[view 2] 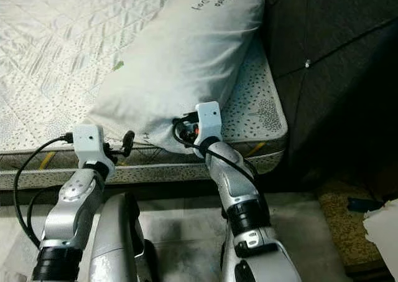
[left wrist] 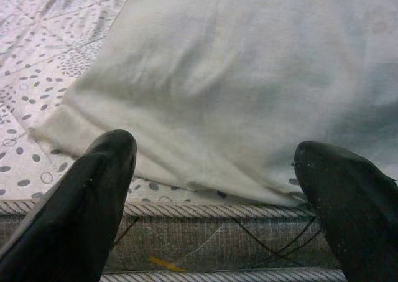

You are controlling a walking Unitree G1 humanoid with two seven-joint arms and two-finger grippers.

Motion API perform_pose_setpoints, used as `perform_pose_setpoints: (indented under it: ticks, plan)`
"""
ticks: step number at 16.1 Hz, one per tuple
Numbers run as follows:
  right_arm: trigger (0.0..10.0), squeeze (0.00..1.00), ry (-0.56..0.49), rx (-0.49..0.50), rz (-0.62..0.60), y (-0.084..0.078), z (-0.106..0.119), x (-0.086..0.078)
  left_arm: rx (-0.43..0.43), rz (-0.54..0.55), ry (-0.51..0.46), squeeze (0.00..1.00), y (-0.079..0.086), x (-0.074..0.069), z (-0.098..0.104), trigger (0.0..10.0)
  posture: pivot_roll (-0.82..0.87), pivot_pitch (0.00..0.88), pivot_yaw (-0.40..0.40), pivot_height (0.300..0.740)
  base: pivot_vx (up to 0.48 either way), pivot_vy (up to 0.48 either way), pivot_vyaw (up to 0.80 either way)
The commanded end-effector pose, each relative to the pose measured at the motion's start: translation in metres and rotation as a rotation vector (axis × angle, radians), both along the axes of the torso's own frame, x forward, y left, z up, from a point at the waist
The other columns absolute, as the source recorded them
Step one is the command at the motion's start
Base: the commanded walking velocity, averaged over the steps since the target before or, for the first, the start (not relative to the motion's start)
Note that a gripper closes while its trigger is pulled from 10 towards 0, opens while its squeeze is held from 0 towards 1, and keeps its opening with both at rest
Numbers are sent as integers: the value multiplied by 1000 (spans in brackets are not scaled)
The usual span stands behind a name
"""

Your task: Clean up the room

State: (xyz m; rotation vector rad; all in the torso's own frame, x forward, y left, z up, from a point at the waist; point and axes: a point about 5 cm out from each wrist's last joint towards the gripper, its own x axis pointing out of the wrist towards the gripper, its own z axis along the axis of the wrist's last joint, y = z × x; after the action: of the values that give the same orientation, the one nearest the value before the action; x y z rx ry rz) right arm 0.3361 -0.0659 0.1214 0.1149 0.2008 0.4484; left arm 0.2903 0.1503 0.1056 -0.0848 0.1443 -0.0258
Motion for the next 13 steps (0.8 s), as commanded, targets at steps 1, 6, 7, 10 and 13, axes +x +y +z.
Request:
perform_pose_setpoints:
  ticks: [1, 6, 7, 10, 13]
  plan:
    - [0, 0, -27, 42, -23, 4, 10, 6, -3, 23, -7, 0, 3, 1, 0, 10000, -3, 118, 54, 530, 0, 0, 0]
    - [0, 0, -25, 91, -55, 4, 11, 15, -20, 27, -18, 0, -4, 6, 2, 10000, 7, 123, 47, 530, 0, 0, 0]
    - [0, 0, -31, 101, -57, 6, 12, 16, -21, 28, -19, 0, -4, 6, 2, 10000, 7, 123, 47, 530, 0, 0, 0]
    - [0, 0, -60, 68, -83, -1, 17, 23, -25, 30, -18, 0, -6, 7, 1, 10000, -3, 112, 43, 530, 0, 0, 0]
    - [0, 0, -124, 2, -187, -35, 33, 43, -28, 30, -18, 0, -7, 8, 0, 10000, -9, 104, 46, 530, 0, 0, 0]
